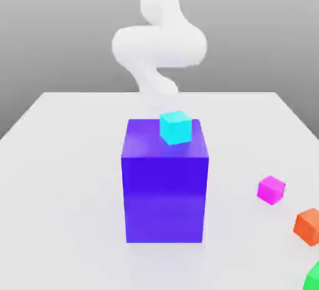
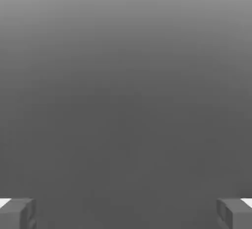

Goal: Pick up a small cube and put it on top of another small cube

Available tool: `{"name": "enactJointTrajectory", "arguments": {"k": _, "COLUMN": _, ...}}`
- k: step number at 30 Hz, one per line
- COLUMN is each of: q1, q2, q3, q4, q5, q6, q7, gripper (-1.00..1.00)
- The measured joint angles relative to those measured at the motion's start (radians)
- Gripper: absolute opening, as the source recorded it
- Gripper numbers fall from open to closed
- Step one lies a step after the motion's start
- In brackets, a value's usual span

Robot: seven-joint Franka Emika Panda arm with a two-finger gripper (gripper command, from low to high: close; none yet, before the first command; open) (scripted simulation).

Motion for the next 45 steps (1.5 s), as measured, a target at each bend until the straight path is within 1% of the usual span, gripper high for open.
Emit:
{"name": "enactJointTrajectory", "arguments": {"k": 6, "q1": 0.128, "q2": 0.222, "q3": 0.118, "q4": -0.144, "q5": 0.062, "q6": 0.152, "q7": 0.015, "gripper": 0.00}}
{"name": "enactJointTrajectory", "arguments": {"k": 12, "q1": 0.247, "q2": 0.443, "q3": 0.261, "q4": -0.287, "q5": 0.087, "q6": 0.304, "q7": 0.058, "gripper": 0.00}}
{"name": "enactJointTrajectory", "arguments": {"k": 16, "q1": 0.316, "q2": 0.591, "q3": 0.355, "q4": -0.381, "q5": 0.055, "q6": 0.405, "q7": 0.120, "gripper": 0.00}}
{"name": "enactJointTrajectory", "arguments": {"k": 19, "q1": 0.374, "q2": 0.708, "q3": 0.404, "q4": -0.452, "q5": -0.032, "q6": 0.480, "q7": 0.211, "gripper": 0.00}}
{"name": "enactJointTrajectory", "arguments": {"k": 20, "q1": 0.405, "q2": 0.747, "q3": 0.396, "q4": -0.463, "q5": -0.080, "q6": 0.506, "q7": 0.251, "gripper": 0.00}}
{"name": "enactJointTrajectory", "arguments": {"k": 22, "q1": 0.450, "q2": 0.825, "q3": 0.330, "q4": -0.461, "q5": -0.191, "q6": 0.559, "q7": 0.336, "gripper": 0.00}}
{"name": "enactJointTrajectory", "arguments": {"k": 24, "q1": 0.519, "q2": 0.899, "q3": 0.239, "q4": -0.447, "q5": -0.295, "q6": 0.613, "q7": 0.414, "gripper": 0.00}}
{"name": "enactJointTrajectory", "arguments": {"k": 26, "q1": 0.606, "q2": 0.970, "q3": 0.136, "q4": -0.430, "q5": -0.365, "q6": 0.669, "q7": 0.468, "gripper": 0.00}}
{"name": "enactJointTrajectory", "arguments": {"k": 27, "q1": 0.649, "q2": 1.004, "q3": 0.088, "q4": -0.423, "q5": -0.387, "q6": 0.697, "q7": 0.486, "gripper": -1.00}}
{"name": "enactJointTrajectory", "arguments": {"k": 32, "q1": 0.649, "q2": 1.004, "q3": 0.088, "q4": -0.423, "q5": -0.389, "q6": 0.698, "q7": 0.488, "gripper": -1.00}}
{"name": "enactJointTrajectory", "arguments": {"k": 33, "q1": 0.671, "q2": 1.021, "q3": 0.064, "q4": -0.419, "q5": -0.399, "q6": 0.712, "q7": 0.497, "gripper": -1.00}}
{"name": "enactJointTrajectory", "arguments": {"k": 34, "q1": 0.664, "q2": 1.012, "q3": 0.073, "q4": -0.421, "q5": -0.391, "q6": 0.705, "q7": 0.491, "gripper": -1.00}}
{"name": "enactJointTrajectory", "arguments": {"k": 36, "q1": 0.613, "q2": 0.960, "q3": 0.135, "q4": -0.434, "q5": -0.342, "q6": 0.664, "q7": 0.452, "gripper": -1.00}}
{"name": "enactJointTrajectory", "arguments": {"k": 39, "q1": 0.558, "q2": 0.856, "q3": 0.225, "q4": -0.459, "q5": -0.198, "q6": 0.586, "q7": 0.344, "gripper": -1.00}}
{"name": "enactJointTrajectory", "arguments": {"k": 41, "q1": 0.557, "q2": 0.787, "q3": 0.249, "q4": -0.471, "q5": -0.104, "q6": 0.532, "q7": 0.273, "gripper": -1.00}}
{"name": "enactJointTrajectory", "arguments": {"k": 43, "q1": 0.536, "q2": 0.788, "q3": 0.244, "q4": -0.425, "q5": -0.091, "q6": 0.487, "q7": 0.239, "gripper": -1.00}}
{"name": "enactJointTrajectory", "arguments": {"k": 45, "q1": 0.518, "q2": 0.815, "q3": 0.232, "q4": -0.359, "q5": -0.101, "q6": 0.445, "q7": 0.212, "gripper": -1.00}}
